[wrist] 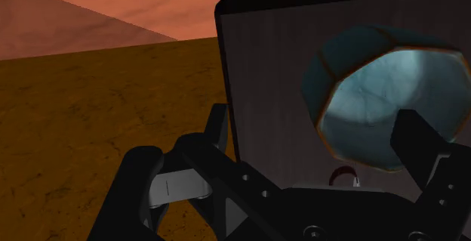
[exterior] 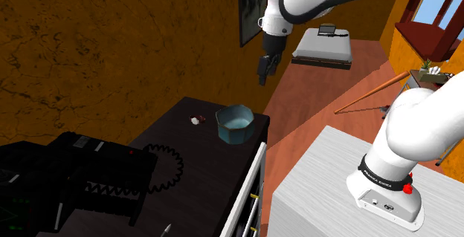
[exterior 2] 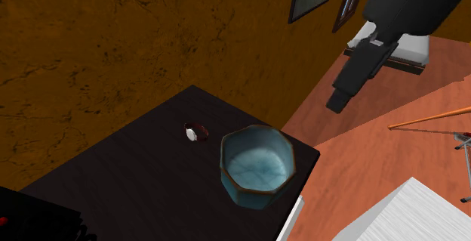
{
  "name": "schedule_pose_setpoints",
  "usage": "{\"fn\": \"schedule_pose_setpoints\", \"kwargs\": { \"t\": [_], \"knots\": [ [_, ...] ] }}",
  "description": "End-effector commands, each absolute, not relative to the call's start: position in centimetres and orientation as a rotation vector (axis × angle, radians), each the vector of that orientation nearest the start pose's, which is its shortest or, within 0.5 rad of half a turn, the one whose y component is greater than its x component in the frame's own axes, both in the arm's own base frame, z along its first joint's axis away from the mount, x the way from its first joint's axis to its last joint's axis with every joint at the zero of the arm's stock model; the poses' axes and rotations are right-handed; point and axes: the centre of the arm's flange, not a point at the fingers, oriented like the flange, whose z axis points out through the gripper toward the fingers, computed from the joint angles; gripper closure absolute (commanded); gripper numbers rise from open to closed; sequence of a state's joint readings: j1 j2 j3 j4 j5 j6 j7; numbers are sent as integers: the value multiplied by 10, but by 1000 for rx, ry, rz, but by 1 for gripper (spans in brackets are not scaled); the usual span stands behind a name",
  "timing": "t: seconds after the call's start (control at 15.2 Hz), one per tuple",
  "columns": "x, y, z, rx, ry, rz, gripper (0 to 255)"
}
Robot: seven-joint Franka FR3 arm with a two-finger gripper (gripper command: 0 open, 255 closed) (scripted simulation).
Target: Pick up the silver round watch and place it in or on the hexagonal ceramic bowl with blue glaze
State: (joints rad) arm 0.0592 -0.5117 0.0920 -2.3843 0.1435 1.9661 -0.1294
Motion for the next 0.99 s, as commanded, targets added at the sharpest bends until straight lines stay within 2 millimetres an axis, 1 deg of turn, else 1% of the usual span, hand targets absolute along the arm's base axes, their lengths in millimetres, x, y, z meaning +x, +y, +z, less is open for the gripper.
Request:
{"fn": "schedule_pose_setpoints", "kwargs": {
  "t": [0.0,0.92],
  "knots": [
    [419,85,502,-3016,-347,-145,0],
    [548,178,423,-2922,-417,-164,0]
  ]
}}
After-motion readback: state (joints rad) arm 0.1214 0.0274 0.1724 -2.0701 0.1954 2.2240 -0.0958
